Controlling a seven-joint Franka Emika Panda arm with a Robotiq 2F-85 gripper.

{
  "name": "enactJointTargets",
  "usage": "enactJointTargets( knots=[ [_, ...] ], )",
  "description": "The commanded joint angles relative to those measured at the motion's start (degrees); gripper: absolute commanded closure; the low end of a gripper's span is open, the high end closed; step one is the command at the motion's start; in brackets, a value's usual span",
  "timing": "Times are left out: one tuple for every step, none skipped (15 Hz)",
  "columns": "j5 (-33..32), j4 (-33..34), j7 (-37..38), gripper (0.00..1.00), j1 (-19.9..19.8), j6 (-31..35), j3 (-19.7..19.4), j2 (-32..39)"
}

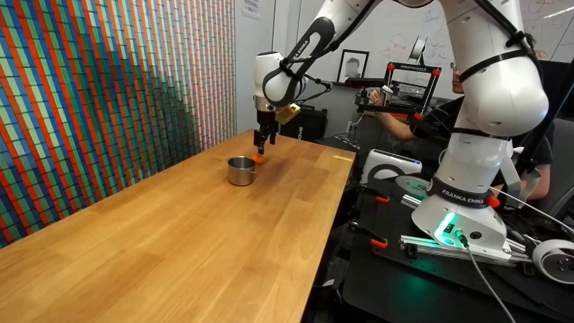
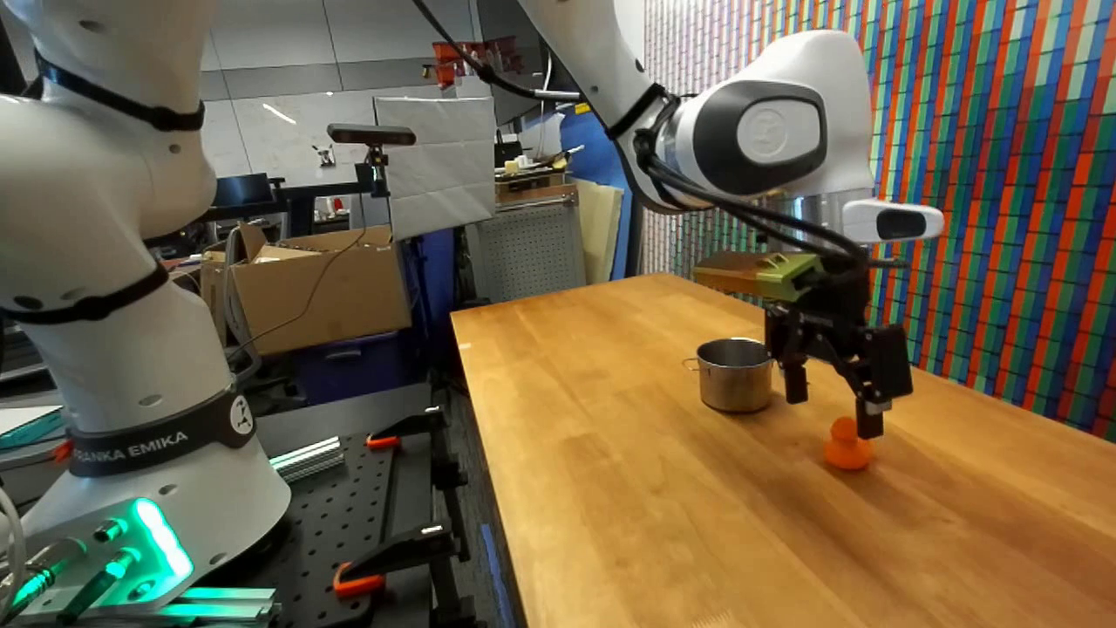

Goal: Put the orange rubber duck into the pot

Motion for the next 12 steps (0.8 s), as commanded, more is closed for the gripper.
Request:
enactJointTargets(
  knots=[
    [4.34, 11.65, -3.73, 0.00, -0.37, -3.48, 1.80, 9.38],
    [4.98, 13.32, -4.23, 0.00, -0.36, -4.05, 2.17, 11.02],
    [5.44, 14.69, -4.49, 0.25, -0.28, -4.64, 2.29, 12.37],
    [6.10, 16.17, -5.33, 0.26, -0.53, -5.73, 2.82, 13.50],
    [6.72, 17.27, -5.89, 0.32, -0.80, -6.43, 3.17, 14.38],
    [7.42, 18.30, -6.36, 0.42, -1.09, -7.44, 3.41, 15.06],
    [8.04, 19.27, -6.86, 0.50, -1.35, -8.59, 3.62, 15.60],
    [8.61, 20.27, -7.24, 0.58, -1.37, -10.05, 3.72, 15.85],
    [8.95, 21.17, -7.52, 0.64, -1.39, -11.98, 3.69, 15.67],
    [9.25, 21.75, -7.82, 0.71, -1.36, -13.33, 3.65, 15.48],
    [9.45, 22.50, -8.24, 0.80, -1.40, -15.01, 3.71, 15.31],
    [9.76, 22.95, -8.54, 0.81, -1.53, -16.23, 3.81, 15.04]
  ],
)
